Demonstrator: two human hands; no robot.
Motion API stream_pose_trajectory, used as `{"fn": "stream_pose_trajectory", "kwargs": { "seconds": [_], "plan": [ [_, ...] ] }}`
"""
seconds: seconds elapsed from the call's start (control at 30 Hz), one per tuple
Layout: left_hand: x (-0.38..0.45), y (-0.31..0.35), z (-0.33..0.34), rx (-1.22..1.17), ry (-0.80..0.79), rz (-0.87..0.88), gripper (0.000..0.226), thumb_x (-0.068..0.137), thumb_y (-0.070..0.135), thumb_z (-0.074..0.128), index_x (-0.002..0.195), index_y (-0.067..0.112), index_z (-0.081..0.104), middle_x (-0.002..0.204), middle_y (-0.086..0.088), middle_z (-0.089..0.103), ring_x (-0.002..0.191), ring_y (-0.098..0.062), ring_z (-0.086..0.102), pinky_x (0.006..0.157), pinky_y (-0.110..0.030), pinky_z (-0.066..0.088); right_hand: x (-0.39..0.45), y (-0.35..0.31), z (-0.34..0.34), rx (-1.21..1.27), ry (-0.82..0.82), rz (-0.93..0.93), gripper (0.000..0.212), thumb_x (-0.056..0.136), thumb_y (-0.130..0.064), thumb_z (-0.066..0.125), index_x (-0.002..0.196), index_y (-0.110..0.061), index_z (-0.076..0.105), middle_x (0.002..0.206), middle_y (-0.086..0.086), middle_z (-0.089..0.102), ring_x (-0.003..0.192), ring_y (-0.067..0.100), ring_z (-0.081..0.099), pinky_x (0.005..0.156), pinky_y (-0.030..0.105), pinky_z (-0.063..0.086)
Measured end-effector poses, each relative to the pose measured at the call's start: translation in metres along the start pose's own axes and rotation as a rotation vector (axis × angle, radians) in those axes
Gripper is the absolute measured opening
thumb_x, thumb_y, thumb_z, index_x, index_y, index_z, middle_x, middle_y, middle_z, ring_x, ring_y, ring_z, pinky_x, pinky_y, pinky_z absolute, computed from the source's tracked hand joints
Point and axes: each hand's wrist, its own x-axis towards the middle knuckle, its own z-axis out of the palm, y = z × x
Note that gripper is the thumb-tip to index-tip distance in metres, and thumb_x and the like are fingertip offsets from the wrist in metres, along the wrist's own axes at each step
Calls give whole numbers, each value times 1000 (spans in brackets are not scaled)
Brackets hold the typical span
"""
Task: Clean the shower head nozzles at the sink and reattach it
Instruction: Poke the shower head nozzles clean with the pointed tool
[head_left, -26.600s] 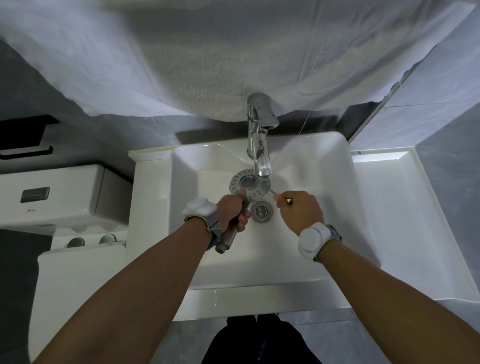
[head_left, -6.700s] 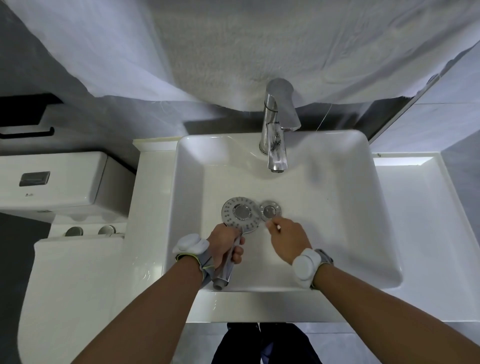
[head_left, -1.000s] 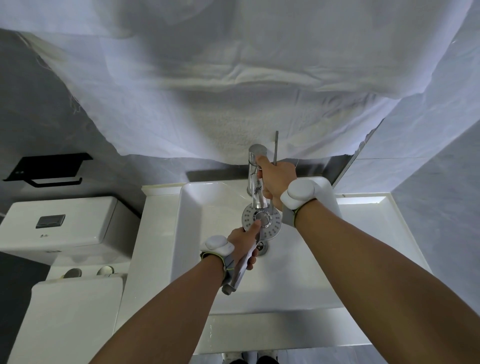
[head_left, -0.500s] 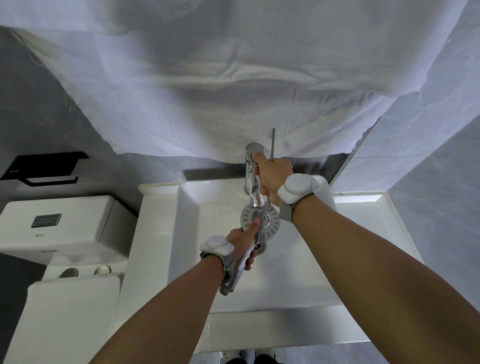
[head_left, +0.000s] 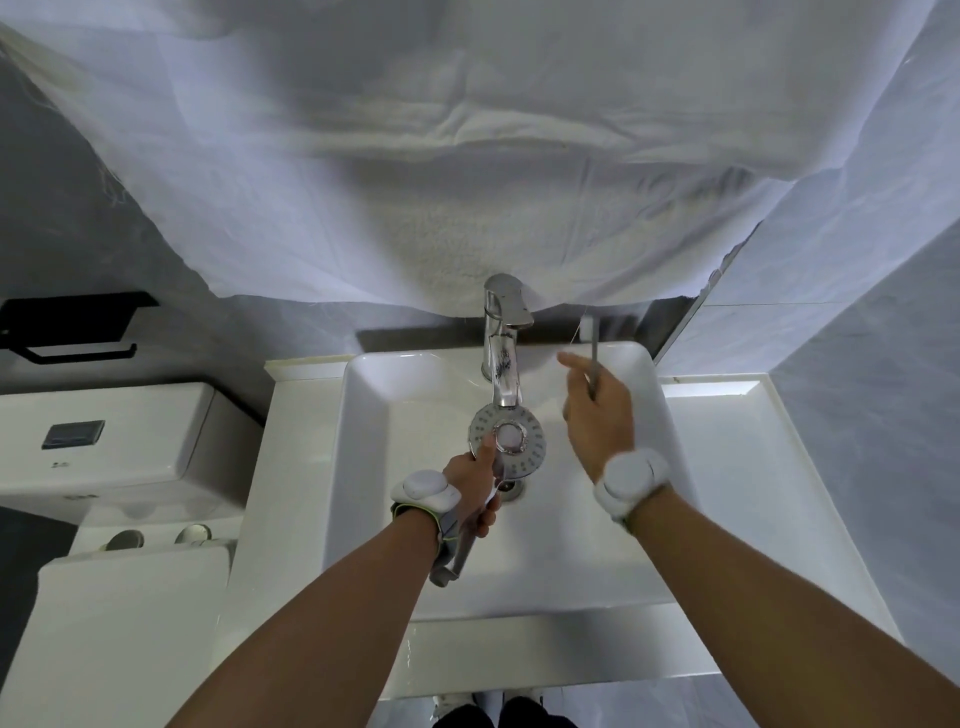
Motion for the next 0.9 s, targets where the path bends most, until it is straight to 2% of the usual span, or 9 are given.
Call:
{"fn": "stream_pose_trajectory", "kwargs": {
  "seconds": [0.1, 0.2, 0.3, 0.4, 0.5, 0.6, 0.73, 0.8, 0.9],
  "plan": [
    [4, -5, -1, 6, -20, -9, 50, 98, 60, 35, 98, 11, 44, 63, -11, 45, 37, -17, 35, 45, -22, 35, -19, 49, -16, -414, -134, -141, 38, 99, -4, 39, 133, -13, 56, 84, 5, 61, 74, 21, 58, 73, 40, 54],
    [7, -12, -1, 7, -76, 4, 37, 101, 49, 32, 102, 14, 40, 68, -11, 44, 40, -17, 34, 44, -22, 34, -20, 74, -5, -606, -391, -291, 59, 90, 10, 38, 143, -14, 44, 143, 11, 46, 134, 29, 40, 114, 40, 31],
    [9, -16, 0, -25, -131, -7, 31, 103, 40, 29, 103, 13, 43, 69, -11, 45, 40, -17, 36, 44, -21, 33, -11, 78, 18, -725, -685, -555, 65, 84, -1, 35, 147, -15, 37, 157, 4, 27, 148, 22, 12, 122, 41, 7],
    [10, -10, -3, -52, -153, -40, 29, 103, 33, 30, 95, 12, 48, 62, -10, 48, 36, -16, 37, 44, -18, 33, 5, 87, 22, -867, -750, -642, 71, 83, -3, 41, 150, -24, 30, 160, 0, 18, 149, 20, 4, 121, 42, 1],
    [12, -4, -7, -41, -210, -122, 41, 103, 38, 25, 84, 12, 51, 57, -6, 50, 34, -16, 38, 45, -16, 32, 3, 98, 26, -823, -668, -614, 75, 81, 0, 40, 151, -22, 28, 160, 6, 18, 148, 19, -4, 121, 45, 0],
    [13, -8, -9, -33, -182, -122, 39, 103, 41, 26, 93, 11, 48, 66, -9, 47, 34, -17, 38, 47, -19, 32, 1, 107, 29, -722, -730, -647, 68, 82, 1, 35, 149, -14, 34, 159, 6, 20, 147, 18, 0, 121, 42, 0],
    [16, -16, -10, -23, -85, -31, 28, 103, 38, 34, 106, 12, 41, 66, -12, 46, 36, -17, 35, 44, -20, 34, 10, 105, 8, -383, -507, -294, 53, 92, 1, 35, 138, -22, 49, 147, -7, 41, 141, 13, 31, 119, 30, 21],
    [18, -14, -9, -56, -70, -24, 30, 101, 38, 37, 111, 10, 43, 64, -12, 47, 38, -18, 36, 44, -21, 33, 11, 90, 2, -233, -296, -144, 42, 94, 1, 37, 122, -19, 61, 121, -5, 65, 107, 13, 62, 96, 35, 48],
    [18, -7, -8, -73, -91, -27, 50, 95, 54, 46, 117, 9, 44, 62, -10, 48, 38, -19, 36, 44, -22, 35, 15, 47, 8, -38, -118, -97, 21, 100, -16, 42, 98, -20, 63, 69, -9, 57, 56, 9, 47, 57, 33, 44]
  ]
}}
